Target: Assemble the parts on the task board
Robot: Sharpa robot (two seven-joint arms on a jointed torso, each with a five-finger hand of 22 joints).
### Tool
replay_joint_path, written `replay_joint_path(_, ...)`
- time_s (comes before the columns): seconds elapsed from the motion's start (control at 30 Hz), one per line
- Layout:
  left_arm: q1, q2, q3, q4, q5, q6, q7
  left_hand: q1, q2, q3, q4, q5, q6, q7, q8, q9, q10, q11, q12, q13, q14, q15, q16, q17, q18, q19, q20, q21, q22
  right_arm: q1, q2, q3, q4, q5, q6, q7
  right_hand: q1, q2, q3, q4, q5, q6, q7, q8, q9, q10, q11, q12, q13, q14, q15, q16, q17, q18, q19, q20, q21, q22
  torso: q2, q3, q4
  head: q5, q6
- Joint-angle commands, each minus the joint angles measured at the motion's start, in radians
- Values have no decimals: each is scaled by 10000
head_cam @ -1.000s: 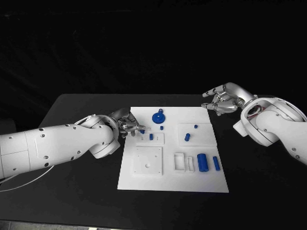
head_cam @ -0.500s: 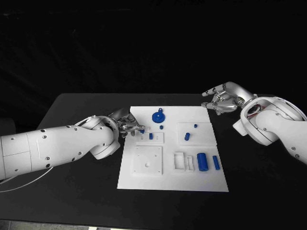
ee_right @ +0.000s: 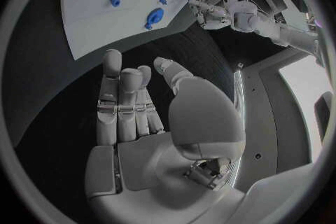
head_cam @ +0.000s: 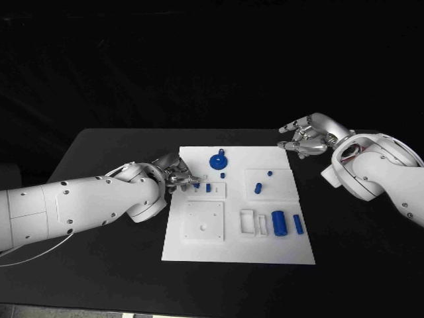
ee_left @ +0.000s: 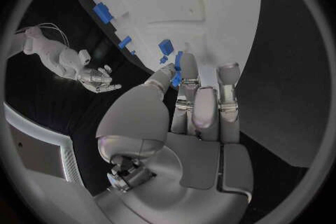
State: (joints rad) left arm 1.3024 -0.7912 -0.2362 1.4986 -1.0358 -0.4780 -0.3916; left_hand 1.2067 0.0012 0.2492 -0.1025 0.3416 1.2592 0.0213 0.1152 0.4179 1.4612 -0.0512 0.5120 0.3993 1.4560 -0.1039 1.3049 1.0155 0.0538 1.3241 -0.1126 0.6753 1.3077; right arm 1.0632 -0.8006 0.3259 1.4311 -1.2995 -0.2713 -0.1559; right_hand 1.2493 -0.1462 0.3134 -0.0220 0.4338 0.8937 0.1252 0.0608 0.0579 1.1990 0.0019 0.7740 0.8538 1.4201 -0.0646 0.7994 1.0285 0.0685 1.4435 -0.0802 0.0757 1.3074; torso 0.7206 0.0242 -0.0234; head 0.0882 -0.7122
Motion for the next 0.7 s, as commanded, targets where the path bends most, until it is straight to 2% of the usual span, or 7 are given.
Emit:
replay_joint_path(0.03, -10, 28, 2, -5, -124, 288, -76, 88, 36, 575, -498, 26, 310, -218, 21, 146, 508, -129, 51, -23, -9, -39, 38, -42, 151, 26, -20, 55, 341, -10, -2, 4, 11, -9, -5, 90, -65, -16, -17, 70, 64, -15, -18, -37, -5, -30, -35, 53, 11, 40, -30, 30, 14, 104, -4, -43, -15, 3, 1, 8, 3, 1, -6)
replay_joint_path(0.7, -21, 44, -4, -25, -299, 594, -202, 89, 32, 577, -514, 23, 309, -215, 10, 149, 508, -126, 55, -33, -11, -35, 46, -57, 143, 20, -19, 63, 342, -18, 11, 4, 11, 1, -36, 118, -54, -12, -17, 71, 74, 5, -19, -35, -4, -27, -36, 52, 10, 43, -32, 38, 21, 103, 1, -45, -14, -4, 2, 14, 3, 8, -21)
